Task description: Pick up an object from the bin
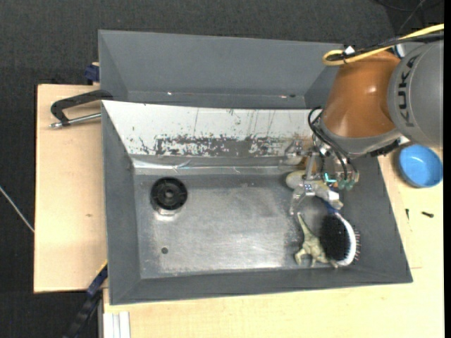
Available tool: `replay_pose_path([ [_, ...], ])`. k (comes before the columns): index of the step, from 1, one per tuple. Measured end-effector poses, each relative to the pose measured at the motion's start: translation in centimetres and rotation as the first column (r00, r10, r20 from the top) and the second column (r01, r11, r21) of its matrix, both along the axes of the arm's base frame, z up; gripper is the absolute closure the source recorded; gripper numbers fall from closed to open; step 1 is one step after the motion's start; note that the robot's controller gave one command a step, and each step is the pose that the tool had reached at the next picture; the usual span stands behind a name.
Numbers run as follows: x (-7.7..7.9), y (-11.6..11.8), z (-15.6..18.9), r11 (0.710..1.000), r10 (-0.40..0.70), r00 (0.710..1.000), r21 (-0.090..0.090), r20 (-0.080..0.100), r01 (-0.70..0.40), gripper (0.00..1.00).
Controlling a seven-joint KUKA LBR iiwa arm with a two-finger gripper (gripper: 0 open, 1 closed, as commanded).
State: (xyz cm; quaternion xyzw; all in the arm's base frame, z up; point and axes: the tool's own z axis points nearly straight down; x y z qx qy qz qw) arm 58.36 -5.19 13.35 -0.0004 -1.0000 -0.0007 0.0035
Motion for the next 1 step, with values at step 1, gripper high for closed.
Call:
replay_pose_path([
  [1, 1.90, -5.58, -6.17, 1.000, 0.029, 0.999, 0.002, 0.013, -0.029, 0.00],
])
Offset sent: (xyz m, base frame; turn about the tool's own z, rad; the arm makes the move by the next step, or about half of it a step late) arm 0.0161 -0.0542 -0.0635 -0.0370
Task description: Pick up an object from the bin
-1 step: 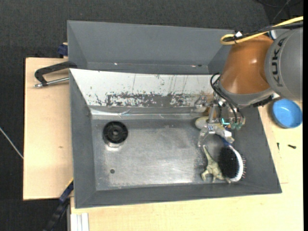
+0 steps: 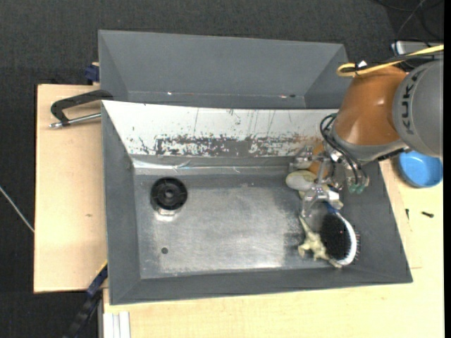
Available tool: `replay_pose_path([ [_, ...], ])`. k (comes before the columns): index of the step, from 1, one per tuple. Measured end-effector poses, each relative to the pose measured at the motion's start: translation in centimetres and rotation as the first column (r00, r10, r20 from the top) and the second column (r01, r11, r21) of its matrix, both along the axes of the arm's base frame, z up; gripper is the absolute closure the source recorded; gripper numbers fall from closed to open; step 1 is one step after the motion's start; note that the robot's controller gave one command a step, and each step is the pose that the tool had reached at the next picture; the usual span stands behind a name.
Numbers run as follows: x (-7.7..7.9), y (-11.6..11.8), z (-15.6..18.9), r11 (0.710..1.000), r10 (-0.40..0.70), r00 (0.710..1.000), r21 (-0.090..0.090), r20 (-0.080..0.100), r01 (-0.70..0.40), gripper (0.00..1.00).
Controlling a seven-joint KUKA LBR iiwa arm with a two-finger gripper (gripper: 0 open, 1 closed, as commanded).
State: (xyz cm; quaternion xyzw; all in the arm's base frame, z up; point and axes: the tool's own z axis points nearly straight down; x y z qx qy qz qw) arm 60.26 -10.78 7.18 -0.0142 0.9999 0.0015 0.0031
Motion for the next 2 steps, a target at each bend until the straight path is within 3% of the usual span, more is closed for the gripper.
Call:
replay_pose_path([
  [1, 0.2, 0.2, 0.3, 1.000, 0.007, 1.000, -0.004, 0.010, -0.007, 1.00],
  [2, -2.3, 0.6, 13.0, 1.000, -0.022, 1.000, -0.004, 0.009, 0.022, 1.00],
])
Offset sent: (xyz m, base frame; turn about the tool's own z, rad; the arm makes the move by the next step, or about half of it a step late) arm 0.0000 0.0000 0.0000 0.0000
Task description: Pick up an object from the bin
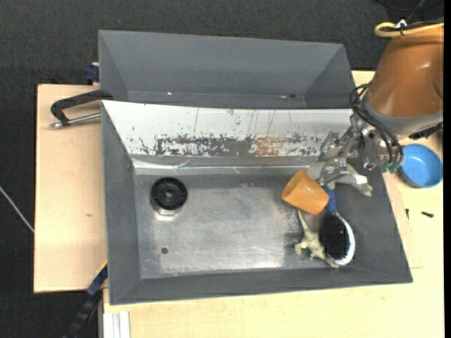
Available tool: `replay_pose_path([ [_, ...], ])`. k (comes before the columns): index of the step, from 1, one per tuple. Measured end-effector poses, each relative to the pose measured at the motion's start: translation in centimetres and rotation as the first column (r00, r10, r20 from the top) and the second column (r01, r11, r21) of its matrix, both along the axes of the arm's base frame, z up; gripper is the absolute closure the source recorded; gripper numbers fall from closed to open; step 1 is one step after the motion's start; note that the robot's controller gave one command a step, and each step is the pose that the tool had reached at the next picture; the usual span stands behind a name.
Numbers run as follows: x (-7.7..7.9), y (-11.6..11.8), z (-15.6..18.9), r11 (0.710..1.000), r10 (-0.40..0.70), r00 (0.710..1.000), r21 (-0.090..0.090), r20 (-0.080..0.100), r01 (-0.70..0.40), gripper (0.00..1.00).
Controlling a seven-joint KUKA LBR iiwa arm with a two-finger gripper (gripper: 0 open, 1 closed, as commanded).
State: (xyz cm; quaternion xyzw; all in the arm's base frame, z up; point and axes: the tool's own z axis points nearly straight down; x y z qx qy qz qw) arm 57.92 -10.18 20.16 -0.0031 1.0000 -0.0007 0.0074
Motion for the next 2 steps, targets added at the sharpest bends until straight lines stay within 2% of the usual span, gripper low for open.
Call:
replay_pose_path([
  [1, -0.1, 0.0, -0.5, 1.000, 0.000, 1.000, 0.002, -0.008, 0.000, 0.00],
  [2, 0.4, -0.7, -12.9, 0.994, -0.109, 0.994, 0.004, -0.011, 0.109, 0.00],
])
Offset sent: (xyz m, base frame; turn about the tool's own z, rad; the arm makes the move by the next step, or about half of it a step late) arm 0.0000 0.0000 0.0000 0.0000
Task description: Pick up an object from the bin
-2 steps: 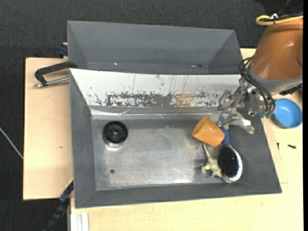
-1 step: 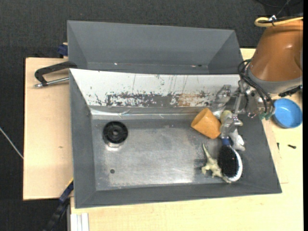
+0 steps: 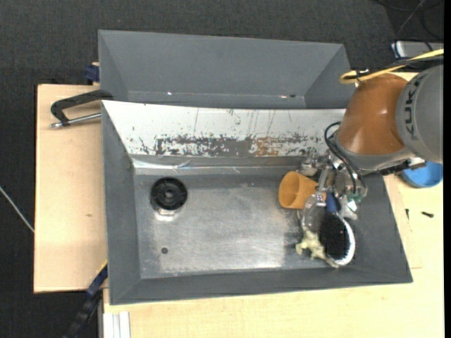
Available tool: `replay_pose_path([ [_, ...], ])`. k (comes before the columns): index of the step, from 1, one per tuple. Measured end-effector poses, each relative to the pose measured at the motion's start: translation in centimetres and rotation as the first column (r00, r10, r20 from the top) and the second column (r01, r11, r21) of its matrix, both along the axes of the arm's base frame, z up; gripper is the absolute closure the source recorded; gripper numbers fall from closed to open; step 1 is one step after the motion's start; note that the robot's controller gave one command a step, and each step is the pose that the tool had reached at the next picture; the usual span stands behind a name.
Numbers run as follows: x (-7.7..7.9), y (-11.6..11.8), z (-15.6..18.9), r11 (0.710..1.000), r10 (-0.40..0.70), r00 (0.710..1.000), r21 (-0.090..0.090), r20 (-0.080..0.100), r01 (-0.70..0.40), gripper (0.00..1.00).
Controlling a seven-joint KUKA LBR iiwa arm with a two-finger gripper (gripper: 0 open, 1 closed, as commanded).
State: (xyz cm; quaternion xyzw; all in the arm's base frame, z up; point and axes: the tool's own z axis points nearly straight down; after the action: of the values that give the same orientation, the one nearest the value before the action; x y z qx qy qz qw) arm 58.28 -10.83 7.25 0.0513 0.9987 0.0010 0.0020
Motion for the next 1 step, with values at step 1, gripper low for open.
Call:
replay_pose_path([
  [1, 0.09, 0.02, 0.33, 1.000, 0.002, 1.000, -0.001, 0.003, -0.002, 1.00],
])
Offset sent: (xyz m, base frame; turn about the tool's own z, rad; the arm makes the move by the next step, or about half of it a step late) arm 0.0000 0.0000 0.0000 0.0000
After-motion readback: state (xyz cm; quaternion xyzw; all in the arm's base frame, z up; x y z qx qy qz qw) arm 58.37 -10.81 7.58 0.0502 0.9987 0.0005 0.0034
